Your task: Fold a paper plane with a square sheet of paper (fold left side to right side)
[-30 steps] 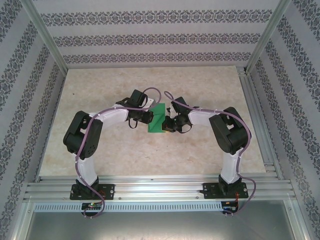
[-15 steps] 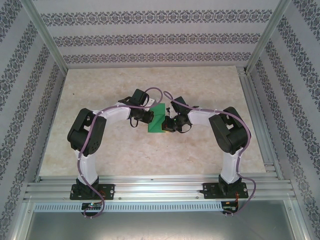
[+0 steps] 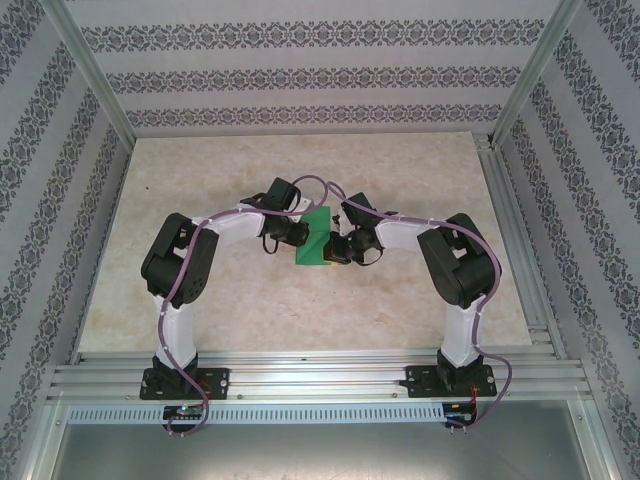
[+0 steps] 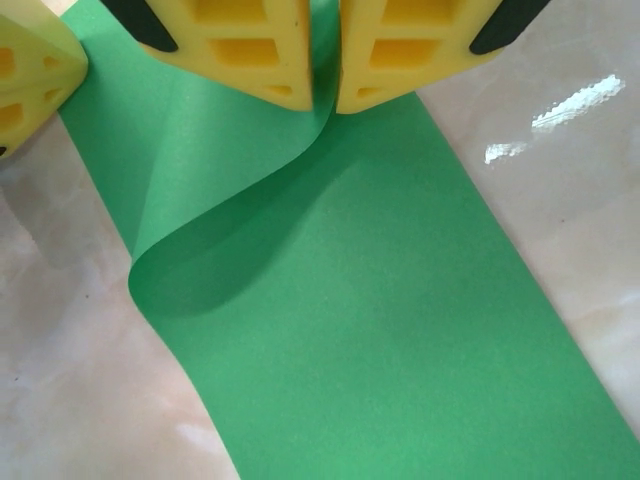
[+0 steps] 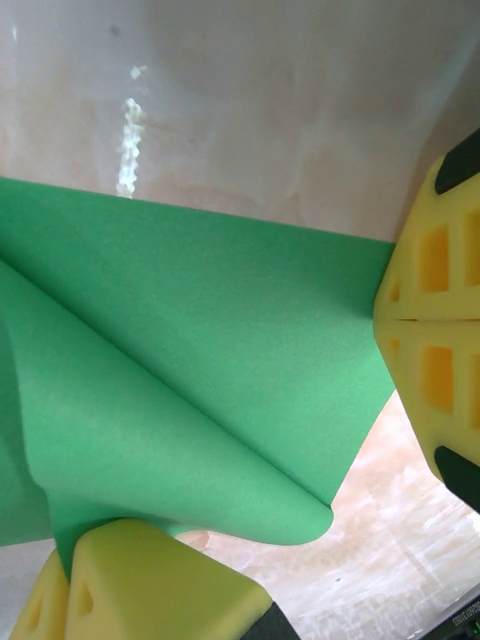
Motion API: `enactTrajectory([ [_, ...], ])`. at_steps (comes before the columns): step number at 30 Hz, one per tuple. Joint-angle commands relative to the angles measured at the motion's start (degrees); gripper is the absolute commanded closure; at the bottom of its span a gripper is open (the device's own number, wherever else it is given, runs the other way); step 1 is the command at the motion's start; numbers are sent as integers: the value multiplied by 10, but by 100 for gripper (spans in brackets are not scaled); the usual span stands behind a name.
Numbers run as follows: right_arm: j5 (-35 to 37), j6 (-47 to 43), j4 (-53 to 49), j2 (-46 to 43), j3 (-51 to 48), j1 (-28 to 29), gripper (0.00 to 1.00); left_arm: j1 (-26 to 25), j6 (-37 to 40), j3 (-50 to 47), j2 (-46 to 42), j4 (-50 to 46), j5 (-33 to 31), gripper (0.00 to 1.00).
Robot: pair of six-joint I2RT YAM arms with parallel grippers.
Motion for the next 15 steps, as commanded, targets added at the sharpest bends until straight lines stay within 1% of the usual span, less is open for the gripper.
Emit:
enactTrajectory([
  [1,32,-11,-37,30,-6,9,94,7,12,17,12,-7,-5,85],
  [15,30,-11,-37,34,-5,8,94,6,13,16,26,-8,-19,85],
])
